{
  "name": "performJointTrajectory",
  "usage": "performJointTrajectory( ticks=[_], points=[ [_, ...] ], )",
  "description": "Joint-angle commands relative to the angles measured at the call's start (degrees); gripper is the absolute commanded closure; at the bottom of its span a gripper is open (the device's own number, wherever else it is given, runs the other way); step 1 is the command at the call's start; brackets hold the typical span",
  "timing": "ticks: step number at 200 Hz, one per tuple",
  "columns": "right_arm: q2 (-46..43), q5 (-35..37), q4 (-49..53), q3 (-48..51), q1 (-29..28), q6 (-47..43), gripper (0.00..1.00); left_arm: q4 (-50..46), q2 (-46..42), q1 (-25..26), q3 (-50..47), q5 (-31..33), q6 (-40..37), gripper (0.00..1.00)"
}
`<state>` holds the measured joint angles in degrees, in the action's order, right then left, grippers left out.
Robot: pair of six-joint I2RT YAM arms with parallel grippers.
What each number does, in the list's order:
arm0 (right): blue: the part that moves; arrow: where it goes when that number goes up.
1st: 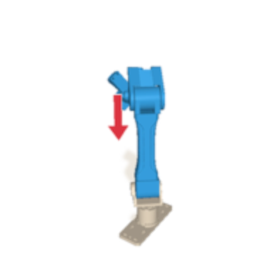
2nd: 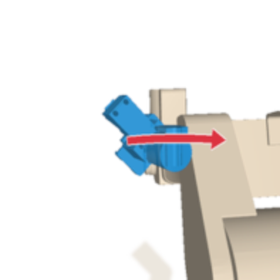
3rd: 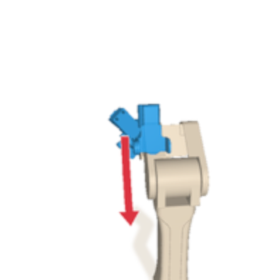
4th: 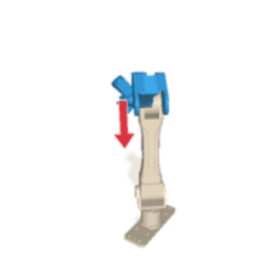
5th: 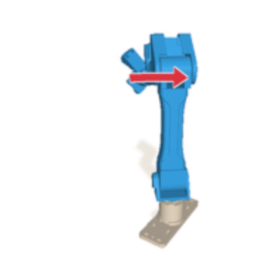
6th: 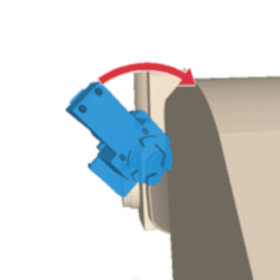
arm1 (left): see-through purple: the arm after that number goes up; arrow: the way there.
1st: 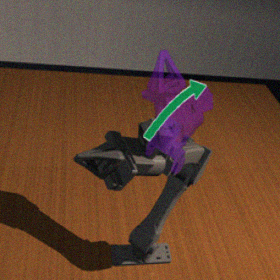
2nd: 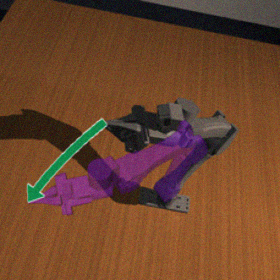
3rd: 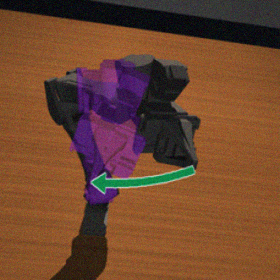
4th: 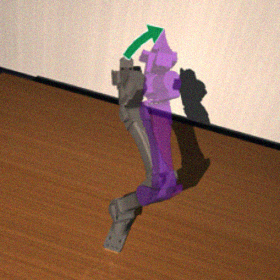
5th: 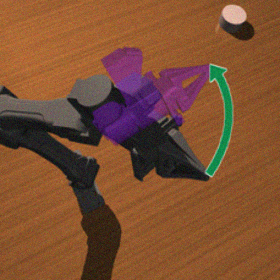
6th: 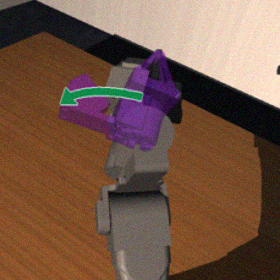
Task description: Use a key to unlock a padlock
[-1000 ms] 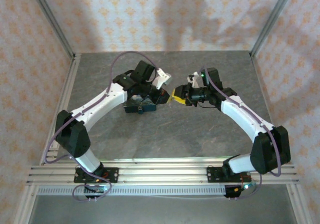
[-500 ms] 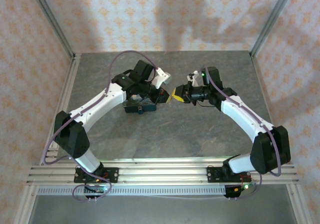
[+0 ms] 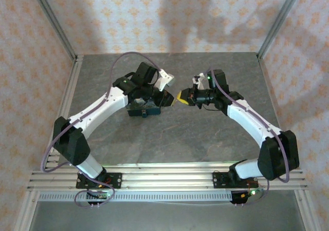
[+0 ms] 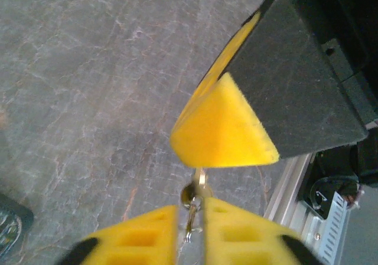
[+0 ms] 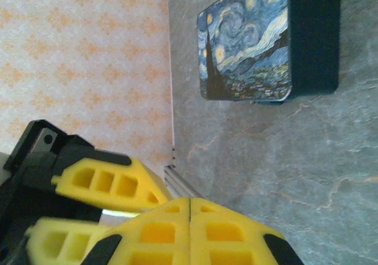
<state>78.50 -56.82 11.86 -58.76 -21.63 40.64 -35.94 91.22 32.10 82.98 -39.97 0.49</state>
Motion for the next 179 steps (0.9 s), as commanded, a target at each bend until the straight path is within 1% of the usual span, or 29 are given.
performJointTrajectory(
  ticks=[1, 16, 36, 45, 49, 55, 58, 64, 79, 89, 100, 126, 143, 160, 179],
  points=[
    [-3.6, 6.4, 4.0, -1.2, -0.4, -7.5, 1.00, 2.4, -5.5, -0.6, -1.6, 4.7, 2.0, 0.66],
    [-3.6, 10.9, 11.4, -5.1, -1.5, -14.1, 1.00, 3.0, -8.0, -0.8, -2.9, 8.8, 3.2, 0.48],
    [-2.6, 19.3, 20.8, -11.9, -5.2, -25.6, 1.00, 3.2, -11.3, -0.9, -4.7, 13.7, 4.4, 0.34],
    [-1.7, 23.1, 24.6, -15.0, -7.3, -30.6, 1.00, 3.2, -12.6, -0.9, -5.6, 15.6, 5.1, 0.27],
    [-1.5, 24.3, 25.4, -15.8, -7.8, -32.0, 1.00, 3.2, -13.2, -1.0, -6.0, 16.4, 5.4, 0.16],
    [-0.9, 25.8, 26.8, -17.3, -8.9, -34.6, 1.00, 3.2, -14.0, -1.0, -6.4, 17.6, 5.9, 0.02],
    [-0.7, 26.5, 27.2, -18.0, -9.3, -35.8, 1.00, 3.2, -14.3, -1.1, -6.7, 18.3, 6.3, 0.00],
    [-0.3, 27.3, 27.5, -18.9, -10.3, -38.6, 1.00, 3.5, -15.2, -1.2, -7.4, 19.2, 6.9, 0.00],
    [-0.7, 27.7, 26.3, -19.7, -11.6, -42.4, 1.00, 6.0, -18.0, -2.1, -10.4, 20.7, 9.3, 0.00],
    [-1.2, 26.3, 24.2, -19.7, -11.7, -43.7, 1.00, 9.3, -20.4, -3.4, -13.1, 19.3, 11.3, 0.00],
    [-2.0, 23.9, 21.5, -19.4, -11.8, -44.3, 1.00, 14.2, -23.3, -5.4, -17.1, 15.1, 13.7, 0.00],
    [-3.1, 16.1, 15.4, -19.2, -11.6, -43.4, 1.00, 27.3, -27.4, -9.9, -24.1, 1.5, 19.5, 0.00],
    [-3.0, 10.7, 12.5, -19.3, -11.5, -42.3, 1.00, 30.9, -27.5, -10.1, -24.5, -5.6, 19.7, 0.06],
    [-2.3, 5.3, 9.9, -19.4, -10.5, -39.9, 1.00, 35.5, -26.5, -10.1, -24.5, -12.6, 21.8, 0.12],
    [-1.7, -0.2, 5.7, -18.7, -8.7, -34.8, 1.00, 40.3, -25.5, -10.1, -24.7, -16.9, 24.8, 0.19]
  ],
)
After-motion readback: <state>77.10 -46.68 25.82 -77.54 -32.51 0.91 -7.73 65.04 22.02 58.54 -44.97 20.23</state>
